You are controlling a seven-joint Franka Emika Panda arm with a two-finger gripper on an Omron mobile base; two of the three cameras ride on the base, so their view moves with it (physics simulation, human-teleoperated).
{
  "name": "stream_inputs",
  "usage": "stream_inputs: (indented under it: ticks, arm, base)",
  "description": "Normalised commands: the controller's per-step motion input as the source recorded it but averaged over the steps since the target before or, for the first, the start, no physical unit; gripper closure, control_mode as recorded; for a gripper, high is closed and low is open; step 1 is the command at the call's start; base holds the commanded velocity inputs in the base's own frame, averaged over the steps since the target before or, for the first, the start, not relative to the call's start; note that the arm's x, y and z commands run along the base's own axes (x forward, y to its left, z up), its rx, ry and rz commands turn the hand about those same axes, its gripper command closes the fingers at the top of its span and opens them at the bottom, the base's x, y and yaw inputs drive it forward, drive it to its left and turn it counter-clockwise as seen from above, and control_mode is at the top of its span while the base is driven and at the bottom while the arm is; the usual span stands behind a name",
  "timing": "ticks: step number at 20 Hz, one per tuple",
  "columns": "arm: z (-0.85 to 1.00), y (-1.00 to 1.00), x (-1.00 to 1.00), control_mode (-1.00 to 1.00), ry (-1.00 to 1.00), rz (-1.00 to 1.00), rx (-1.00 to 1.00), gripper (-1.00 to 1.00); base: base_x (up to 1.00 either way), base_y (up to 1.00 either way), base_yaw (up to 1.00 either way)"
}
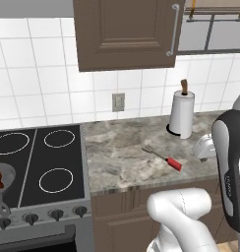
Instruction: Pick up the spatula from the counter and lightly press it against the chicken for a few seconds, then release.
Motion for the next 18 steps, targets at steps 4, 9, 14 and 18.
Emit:
stream_inputs:
  ticks: [4, 9, 14, 18]
  arm:
    - [-0.06, -0.07, 0.02, -1.00, 0.00, 0.00, 0.00, -1.00]
    - [-0.08, -0.02, 0.04, -1.00, 0.00, 0.00, 0.00, -1.00]
    - [0.00, 0.00, 0.07, -1.00, 0.00, 0.00, 0.00, -1.00]
    - [0.00, 0.00, 0.16, -1.00, 0.00, 0.00, 0.00, -1.00]
  base:
    - [0.00, 0.00, 0.00]
    - [0.00, 0.00, 0.00]
    - [0.00, 0.00, 0.00]
    - [0.00, 0.00, 0.00]
